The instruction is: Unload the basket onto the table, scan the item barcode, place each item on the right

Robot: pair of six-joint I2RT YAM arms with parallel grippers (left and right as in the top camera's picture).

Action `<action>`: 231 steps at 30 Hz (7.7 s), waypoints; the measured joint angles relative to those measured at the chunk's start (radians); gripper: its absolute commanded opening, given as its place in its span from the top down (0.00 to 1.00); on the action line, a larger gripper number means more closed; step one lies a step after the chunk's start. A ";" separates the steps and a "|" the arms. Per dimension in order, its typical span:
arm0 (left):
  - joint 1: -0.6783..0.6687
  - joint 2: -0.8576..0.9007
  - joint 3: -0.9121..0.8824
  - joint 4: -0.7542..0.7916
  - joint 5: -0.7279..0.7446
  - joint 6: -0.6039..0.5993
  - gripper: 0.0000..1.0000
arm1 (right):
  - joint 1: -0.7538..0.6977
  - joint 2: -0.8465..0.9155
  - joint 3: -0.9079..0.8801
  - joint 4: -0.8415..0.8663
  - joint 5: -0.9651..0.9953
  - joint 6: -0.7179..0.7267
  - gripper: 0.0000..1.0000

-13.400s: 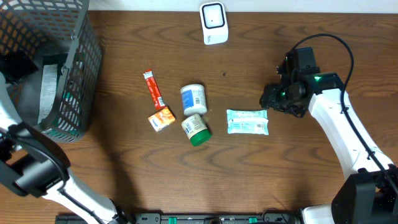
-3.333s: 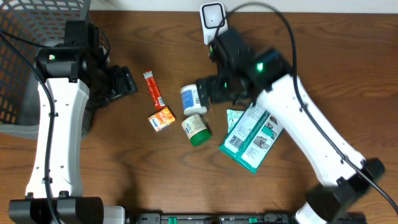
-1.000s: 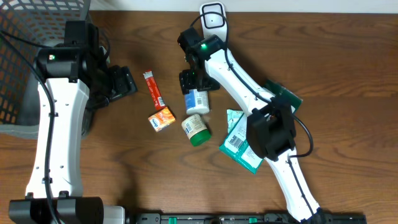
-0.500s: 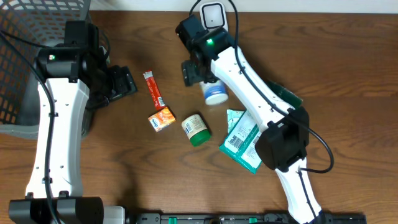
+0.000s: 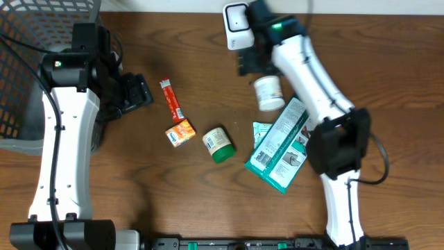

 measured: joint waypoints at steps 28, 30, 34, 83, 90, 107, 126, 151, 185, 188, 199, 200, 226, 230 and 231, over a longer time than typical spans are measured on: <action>0.000 0.000 0.000 0.000 0.000 0.000 0.16 | -0.065 0.049 -0.244 0.180 -0.102 -0.085 0.01; 0.000 0.000 0.000 0.000 0.000 0.000 0.16 | -0.067 0.049 -0.243 0.195 -0.106 -0.085 0.01; 0.000 0.000 0.000 0.000 0.000 0.000 0.17 | -0.068 0.049 -0.243 0.219 -0.109 -0.085 0.01; 0.000 0.000 0.000 0.000 0.000 0.000 0.16 | 0.165 -0.074 -0.242 0.227 -0.014 -0.051 0.32; 0.000 0.000 0.000 0.000 0.000 0.000 0.16 | 0.257 -0.075 -0.242 0.294 0.098 -0.031 0.41; 0.000 0.000 0.000 0.000 0.000 0.000 0.16 | 0.351 -0.081 -0.412 0.667 0.278 -0.006 0.41; 0.000 0.000 0.000 0.000 0.000 0.000 0.16 | 0.374 -0.156 -0.503 0.609 0.329 -0.053 0.45; 0.000 0.000 0.000 0.000 0.000 0.000 0.16 | 0.351 -0.760 -1.186 1.111 0.298 -0.055 0.56; 0.000 0.000 0.000 0.000 0.000 0.000 0.16 | 0.323 -0.346 -1.575 2.337 0.298 -0.156 0.42; 0.000 0.000 0.000 0.000 0.000 0.000 0.16 | 0.323 -0.340 -1.561 2.338 0.297 -0.166 0.25; 0.000 0.000 0.000 0.000 0.000 0.000 0.16 | 0.335 -0.340 -1.561 2.304 0.296 -0.184 0.01; 0.000 0.000 0.000 0.000 0.000 0.000 0.16 | 0.336 -0.340 -1.561 2.305 0.295 -0.185 0.01; 0.000 0.000 0.000 0.000 0.000 0.000 0.16 | 0.196 -0.817 -0.768 0.560 0.095 -0.153 0.01; 0.000 0.000 0.000 0.000 0.000 0.000 0.16 | 0.196 -0.814 -0.694 0.454 0.001 -0.093 0.01; 0.000 0.000 0.000 0.000 0.000 0.000 0.16 | 0.196 -0.806 -0.692 0.423 -0.026 -0.077 0.01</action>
